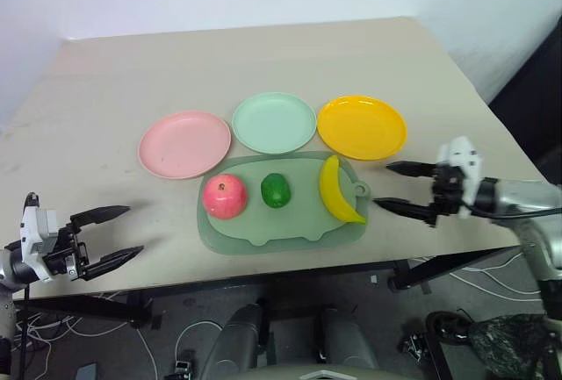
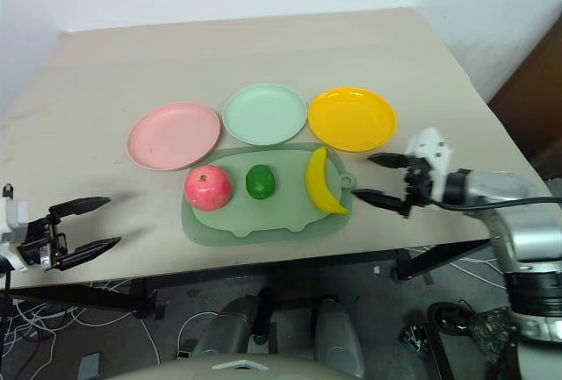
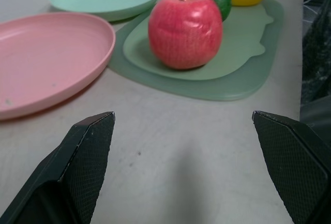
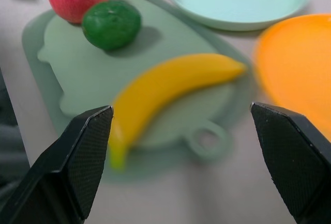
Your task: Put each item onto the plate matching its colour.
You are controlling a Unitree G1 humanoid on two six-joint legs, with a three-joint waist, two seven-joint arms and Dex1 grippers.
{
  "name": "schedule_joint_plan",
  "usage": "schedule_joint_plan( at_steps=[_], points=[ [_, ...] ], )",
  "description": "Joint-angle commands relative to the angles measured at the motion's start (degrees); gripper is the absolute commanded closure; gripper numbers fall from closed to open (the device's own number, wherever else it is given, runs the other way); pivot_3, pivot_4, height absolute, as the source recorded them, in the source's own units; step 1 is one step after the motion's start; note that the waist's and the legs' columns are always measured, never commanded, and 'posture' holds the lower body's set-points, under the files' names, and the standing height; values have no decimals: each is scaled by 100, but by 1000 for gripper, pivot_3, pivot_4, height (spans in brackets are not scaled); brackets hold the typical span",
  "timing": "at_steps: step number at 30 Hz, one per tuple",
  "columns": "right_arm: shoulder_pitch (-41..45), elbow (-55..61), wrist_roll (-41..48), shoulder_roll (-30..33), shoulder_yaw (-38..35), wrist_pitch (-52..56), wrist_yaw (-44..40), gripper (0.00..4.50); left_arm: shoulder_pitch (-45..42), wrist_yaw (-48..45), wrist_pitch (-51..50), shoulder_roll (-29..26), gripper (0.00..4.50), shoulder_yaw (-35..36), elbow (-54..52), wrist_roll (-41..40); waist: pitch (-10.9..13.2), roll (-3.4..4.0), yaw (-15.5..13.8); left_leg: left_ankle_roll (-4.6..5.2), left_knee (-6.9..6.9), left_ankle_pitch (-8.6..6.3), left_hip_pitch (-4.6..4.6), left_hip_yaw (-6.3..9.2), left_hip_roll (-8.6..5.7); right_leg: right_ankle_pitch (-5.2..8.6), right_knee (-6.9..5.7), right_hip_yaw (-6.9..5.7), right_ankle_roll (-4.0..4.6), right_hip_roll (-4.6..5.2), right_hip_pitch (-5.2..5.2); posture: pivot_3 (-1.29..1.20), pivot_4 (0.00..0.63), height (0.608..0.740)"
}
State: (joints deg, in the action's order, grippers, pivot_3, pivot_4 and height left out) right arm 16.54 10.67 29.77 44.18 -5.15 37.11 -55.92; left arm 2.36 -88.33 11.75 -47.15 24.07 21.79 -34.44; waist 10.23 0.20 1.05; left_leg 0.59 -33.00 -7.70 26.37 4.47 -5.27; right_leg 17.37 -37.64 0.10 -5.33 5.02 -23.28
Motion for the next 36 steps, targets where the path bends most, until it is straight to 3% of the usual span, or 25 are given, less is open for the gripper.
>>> schedule_joint_plan(
  at_steps=[1, 7, 15, 25, 33, 34, 36],
  points=[
    [432, 484, 88, -583, 123, 1309, 1368, 0, -3, 37, 13, 36, 9, 98, -155, -29, -2, -3, 5, 0, 0, 0, 1, -1, 0, 0, 0, 0, 0, 0, -1, 0, 150, 737],
    [769, 530, -71, -1520, 16, 2396, 2849, 0, 36, 116, 12, 153, 9, 56, -247, 15, -2, -3, -29, 0, 4, 0, 3, -8, 0, 4, 7, -2, 9, 4, -12, 0, 150, 737],
    [839, 825, -97, -2036, 44, 3193, 3599, 0, 118, 198, 37, 216, 9, 43, -287, 63, -3, -5, -12, 2, 4, 1, -1, -11, 1, 0, 9, -3, 12, 3, -6, 0, 150, 737],
    [950, 1145, -157, -2261, 334, 3765, 3936, 0, 258, 319, 26, 264, 9, 44, -454, 97, -3, -5, 5, 2, 3, 2, -3, -10, 2, -6, 8, -4, 21, 1, -6, 0, 150, 737],
    [1115, 1243, -58, -2063, 371, 4014, 3790, 2600, 202, 367, 54, 305, 0, -37, -405, 150, -3, -5, 3, 2, 3, 2, -3, -10, 2, -6, 8, -4, 21, 0, -6, 0, 150, 737],
    [1149, 1290, 16, -2008, 349, 4075, 3701, 2818, 187, 367, 58, 304, 0, -46, -391, 155, -3, -6, -1, 2, 2, 2, -3, -10, 2, -7, 8, -4, 21, 1, -6, 0, 150, 737],
    [1267, 1351, 179, -1874, 242, 4220, 3515, 2834, 149, 371, 50, 298, 0, -67, -376, 167, -3, -5, -2, 3, 2, 2, -2, -10, 2, -7, 9, -4, 22, 1, -6, 0, 150, 737]
  ],
)
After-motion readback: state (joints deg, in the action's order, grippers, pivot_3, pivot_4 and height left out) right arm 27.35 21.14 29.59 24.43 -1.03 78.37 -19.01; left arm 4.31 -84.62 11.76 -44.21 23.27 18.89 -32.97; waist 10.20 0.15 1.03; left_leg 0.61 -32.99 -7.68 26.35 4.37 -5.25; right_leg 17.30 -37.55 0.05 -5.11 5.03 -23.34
